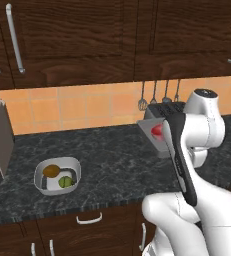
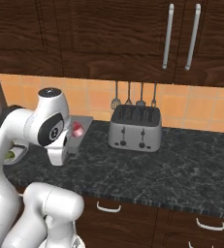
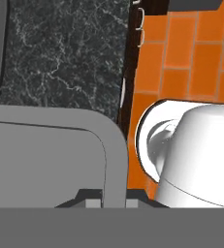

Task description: Take the meat container that has the steak and place it on the second highest rack of the freezer. Then take the vegetable container that has the avocado and lime and place it on the highest rack of the freezer.

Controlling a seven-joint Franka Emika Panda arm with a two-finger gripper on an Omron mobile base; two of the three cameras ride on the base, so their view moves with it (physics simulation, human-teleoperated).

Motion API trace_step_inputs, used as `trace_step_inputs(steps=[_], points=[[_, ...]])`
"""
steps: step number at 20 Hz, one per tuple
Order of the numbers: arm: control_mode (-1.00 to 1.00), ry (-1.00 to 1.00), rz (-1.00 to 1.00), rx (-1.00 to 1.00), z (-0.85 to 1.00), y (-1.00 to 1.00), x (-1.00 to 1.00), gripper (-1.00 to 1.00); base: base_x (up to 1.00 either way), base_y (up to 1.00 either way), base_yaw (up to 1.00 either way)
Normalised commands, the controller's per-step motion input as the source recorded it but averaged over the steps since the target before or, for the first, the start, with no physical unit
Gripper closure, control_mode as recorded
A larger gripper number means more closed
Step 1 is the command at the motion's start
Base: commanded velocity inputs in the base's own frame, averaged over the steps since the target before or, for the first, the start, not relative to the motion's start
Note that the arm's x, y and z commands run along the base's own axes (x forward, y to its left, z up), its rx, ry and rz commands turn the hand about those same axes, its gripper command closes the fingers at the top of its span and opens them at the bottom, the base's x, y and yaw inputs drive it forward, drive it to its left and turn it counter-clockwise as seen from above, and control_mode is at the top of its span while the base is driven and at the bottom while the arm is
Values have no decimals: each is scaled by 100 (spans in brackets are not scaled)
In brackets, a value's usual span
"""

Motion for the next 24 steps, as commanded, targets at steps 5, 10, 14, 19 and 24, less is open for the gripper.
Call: trace_step_inputs(steps=[5,10,14,19,24], points=[[-100,0,-3,0,21,21,-15,100,0,0,0],[-100,0,-10,0,3,14,-27,100,0,0,0],[100,0,-1,0,2,0,-21,100,0,0,0],[100,0,0,0,0,0,0,100,-44,21,19],[100,0,0,0,0,0,0,100,-32,69,82]])
